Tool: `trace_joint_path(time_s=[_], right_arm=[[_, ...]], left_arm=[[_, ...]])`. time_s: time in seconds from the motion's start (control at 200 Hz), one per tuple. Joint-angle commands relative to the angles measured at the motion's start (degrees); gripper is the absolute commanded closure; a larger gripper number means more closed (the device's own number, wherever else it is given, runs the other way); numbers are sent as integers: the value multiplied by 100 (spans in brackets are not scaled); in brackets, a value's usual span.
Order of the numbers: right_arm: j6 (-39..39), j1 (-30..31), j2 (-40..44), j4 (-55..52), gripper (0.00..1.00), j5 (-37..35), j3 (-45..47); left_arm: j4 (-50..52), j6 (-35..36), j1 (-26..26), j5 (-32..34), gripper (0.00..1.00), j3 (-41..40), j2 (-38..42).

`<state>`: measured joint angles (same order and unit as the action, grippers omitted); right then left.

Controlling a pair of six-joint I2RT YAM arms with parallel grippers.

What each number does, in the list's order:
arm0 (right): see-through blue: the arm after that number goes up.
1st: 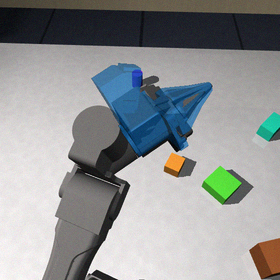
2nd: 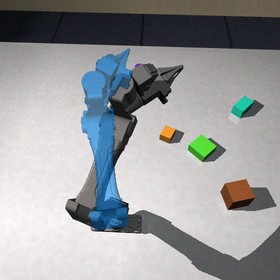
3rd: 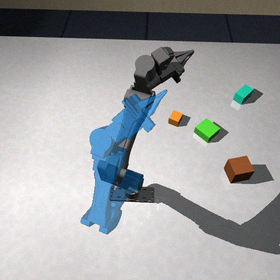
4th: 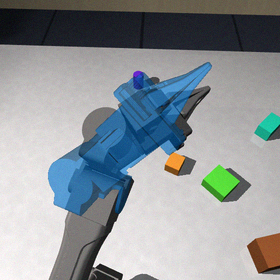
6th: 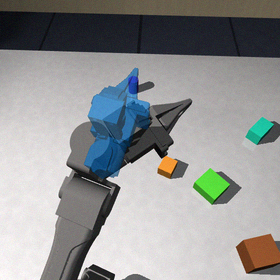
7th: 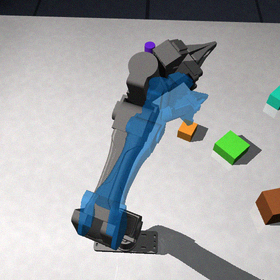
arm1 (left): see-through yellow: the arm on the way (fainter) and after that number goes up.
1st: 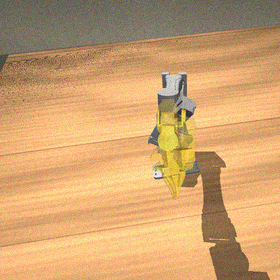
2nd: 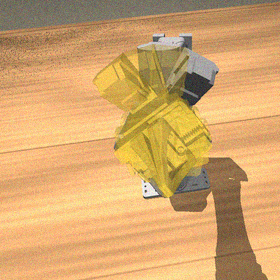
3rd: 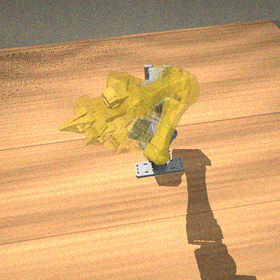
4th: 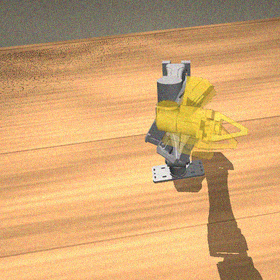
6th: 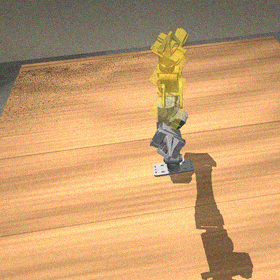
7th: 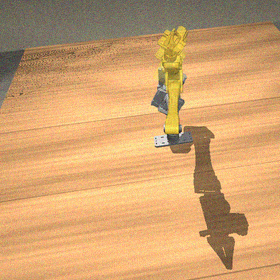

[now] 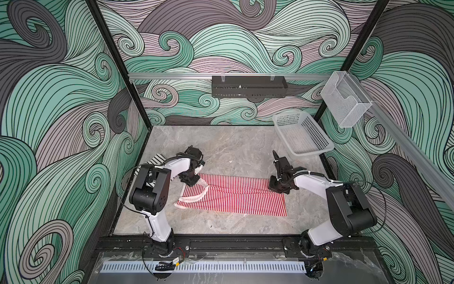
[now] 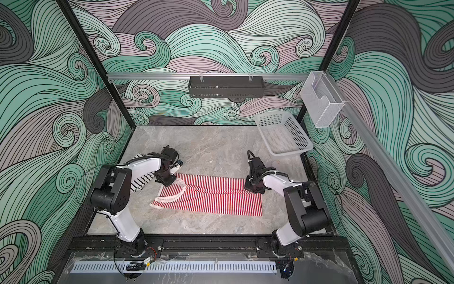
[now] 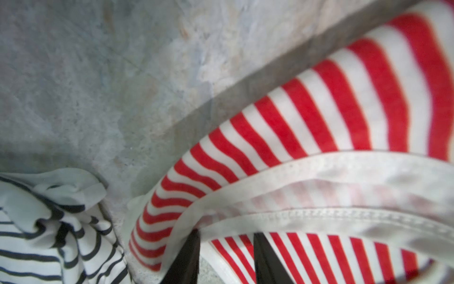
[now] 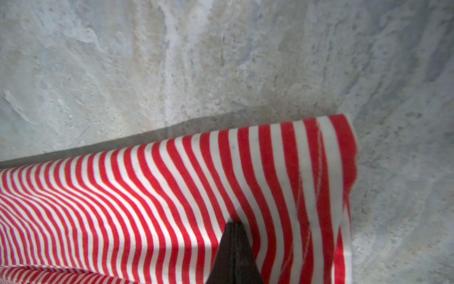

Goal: Fold and stack tank tops
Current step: Rotate the tank top at the center of the table.

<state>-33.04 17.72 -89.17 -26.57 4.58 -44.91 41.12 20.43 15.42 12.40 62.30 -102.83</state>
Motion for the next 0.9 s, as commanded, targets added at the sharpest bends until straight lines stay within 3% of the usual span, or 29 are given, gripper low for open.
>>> trace_joint_path(time_s=[0.0,0.175,0.355,0.5,0.776,0.826,0.896], right_arm=[[-20,-22,-184,-68,100,-131,2],[-239,-51,-127,-267,100,-181,-7],[-370,-49,142,-302,100,-240,219],[-459,6,218,-305,100,-118,344],[-845,741,901,-402,100,146,376],[-800,792,1092,-522,98,152,297],[-704,790,1388,-656,95,63,208]], left_arm=[[-294,168,-73,-133,63,101,-430],[117,302,-83,-389,63,898,-824],[752,489,-36,-471,63,2531,-1763],[1404,788,138,-267,64,4386,-2919],[2525,1274,299,165,63,8938,-5263],[2526,1269,320,280,63,9191,-5295],[2518,1130,349,210,63,8932,-4930]])
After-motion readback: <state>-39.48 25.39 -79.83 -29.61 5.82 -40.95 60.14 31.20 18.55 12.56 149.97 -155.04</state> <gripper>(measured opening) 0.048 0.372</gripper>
